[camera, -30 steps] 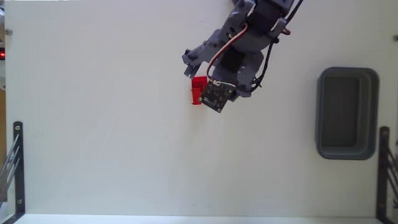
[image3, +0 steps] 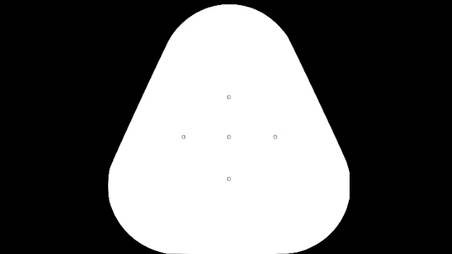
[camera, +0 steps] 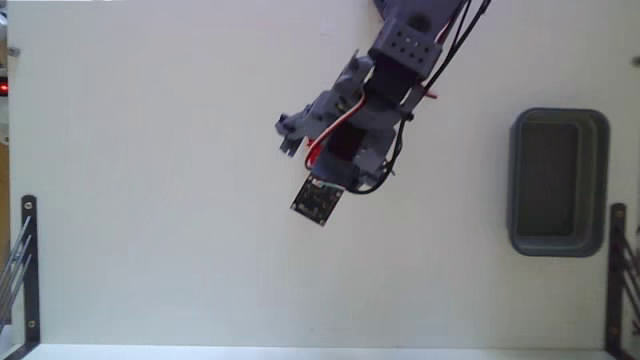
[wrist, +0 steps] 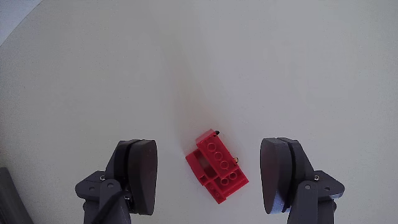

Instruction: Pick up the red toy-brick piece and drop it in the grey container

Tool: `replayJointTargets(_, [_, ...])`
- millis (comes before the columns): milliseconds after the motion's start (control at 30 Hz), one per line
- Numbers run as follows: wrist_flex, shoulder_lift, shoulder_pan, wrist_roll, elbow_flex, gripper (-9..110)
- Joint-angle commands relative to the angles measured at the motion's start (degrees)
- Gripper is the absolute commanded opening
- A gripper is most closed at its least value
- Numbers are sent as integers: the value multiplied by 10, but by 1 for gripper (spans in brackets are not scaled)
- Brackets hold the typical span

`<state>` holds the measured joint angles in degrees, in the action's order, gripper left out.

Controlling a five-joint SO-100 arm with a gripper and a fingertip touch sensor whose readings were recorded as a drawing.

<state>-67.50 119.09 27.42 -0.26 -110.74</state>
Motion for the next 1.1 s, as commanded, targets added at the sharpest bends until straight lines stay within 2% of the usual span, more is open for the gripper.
replayJointTargets(0, [19, -5, 6, 3, 33, 110])
replayJointTargets(1067, [31, -21, 6, 3, 38, 110])
